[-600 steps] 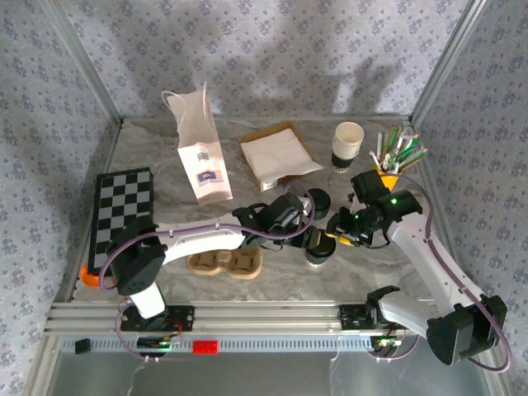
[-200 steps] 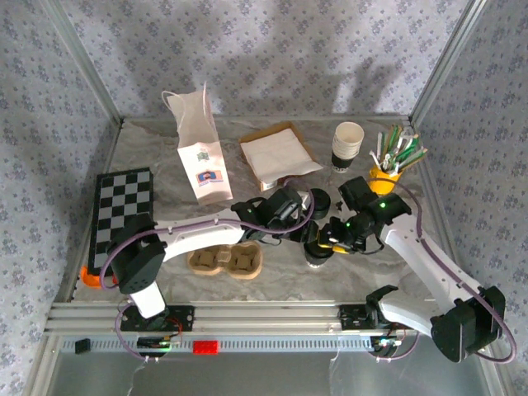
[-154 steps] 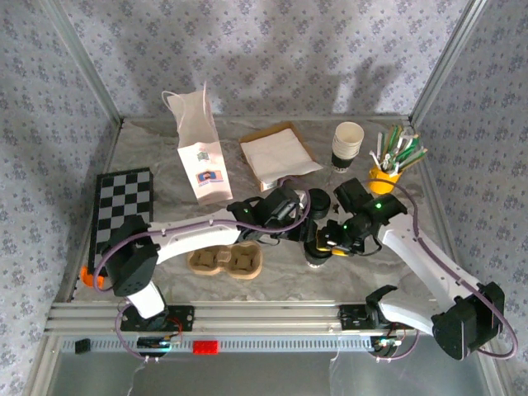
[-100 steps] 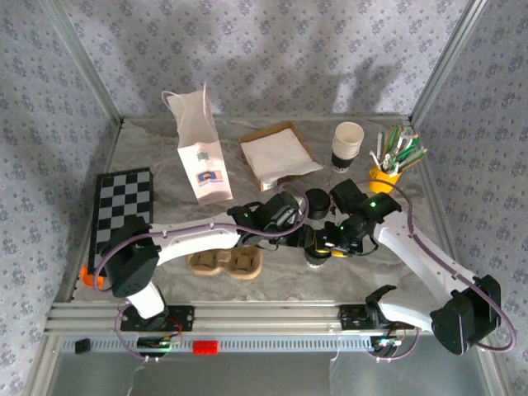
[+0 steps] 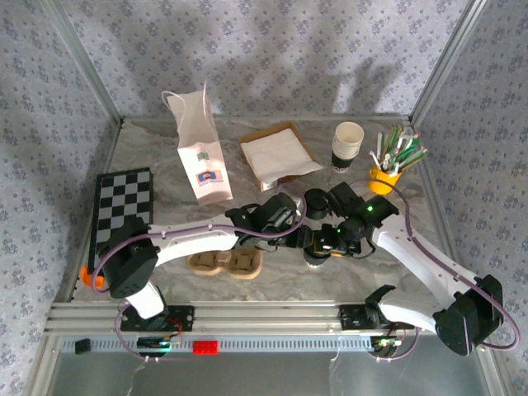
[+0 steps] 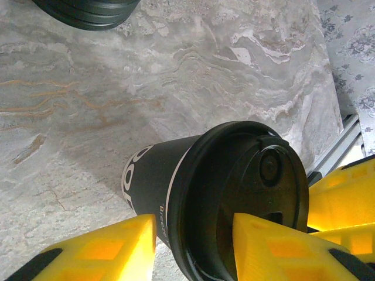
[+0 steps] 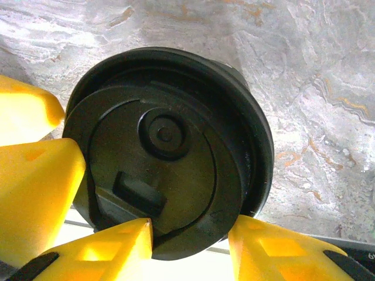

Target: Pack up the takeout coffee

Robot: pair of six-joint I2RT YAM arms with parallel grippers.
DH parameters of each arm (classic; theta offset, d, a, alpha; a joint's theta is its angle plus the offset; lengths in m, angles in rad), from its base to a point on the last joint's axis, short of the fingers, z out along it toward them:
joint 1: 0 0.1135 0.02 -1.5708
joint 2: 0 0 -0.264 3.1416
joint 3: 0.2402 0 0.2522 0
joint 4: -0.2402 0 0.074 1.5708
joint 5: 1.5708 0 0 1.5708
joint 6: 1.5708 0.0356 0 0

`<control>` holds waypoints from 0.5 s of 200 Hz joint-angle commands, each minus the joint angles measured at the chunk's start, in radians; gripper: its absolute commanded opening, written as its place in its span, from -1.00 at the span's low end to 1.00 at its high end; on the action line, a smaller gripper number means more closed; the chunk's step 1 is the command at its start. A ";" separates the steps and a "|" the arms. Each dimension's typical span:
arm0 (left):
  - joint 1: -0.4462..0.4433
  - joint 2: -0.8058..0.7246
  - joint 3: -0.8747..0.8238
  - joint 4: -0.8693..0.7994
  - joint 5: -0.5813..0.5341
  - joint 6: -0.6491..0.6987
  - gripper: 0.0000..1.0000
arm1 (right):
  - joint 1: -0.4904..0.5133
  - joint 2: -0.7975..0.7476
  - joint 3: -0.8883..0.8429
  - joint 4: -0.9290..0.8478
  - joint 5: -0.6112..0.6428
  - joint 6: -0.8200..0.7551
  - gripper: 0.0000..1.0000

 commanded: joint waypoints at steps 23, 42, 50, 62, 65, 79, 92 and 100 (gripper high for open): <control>-0.006 0.003 -0.029 -0.019 0.016 -0.010 -0.28 | 0.065 0.067 -0.095 -0.051 0.108 0.029 -0.22; -0.005 0.002 -0.035 -0.011 0.011 -0.008 -0.28 | 0.067 0.068 -0.116 -0.035 0.103 0.031 -0.22; -0.004 0.004 -0.031 -0.012 0.013 -0.006 -0.29 | 0.066 0.065 -0.115 -0.040 0.091 0.031 -0.22; -0.004 0.005 -0.028 -0.012 0.014 -0.004 -0.30 | 0.060 0.052 -0.108 -0.042 0.081 0.038 -0.23; -0.004 0.005 -0.027 -0.010 0.014 -0.004 -0.30 | 0.055 0.046 -0.105 -0.041 0.081 0.041 -0.23; -0.004 0.000 -0.026 0.000 0.010 -0.002 -0.30 | 0.036 0.022 -0.086 -0.031 0.078 0.047 -0.23; -0.003 -0.001 -0.018 -0.002 0.005 0.005 -0.30 | 0.016 0.010 -0.063 -0.027 0.063 0.045 -0.23; -0.003 -0.001 -0.005 -0.007 0.005 0.013 -0.30 | 0.004 0.002 -0.049 -0.022 0.051 0.043 -0.23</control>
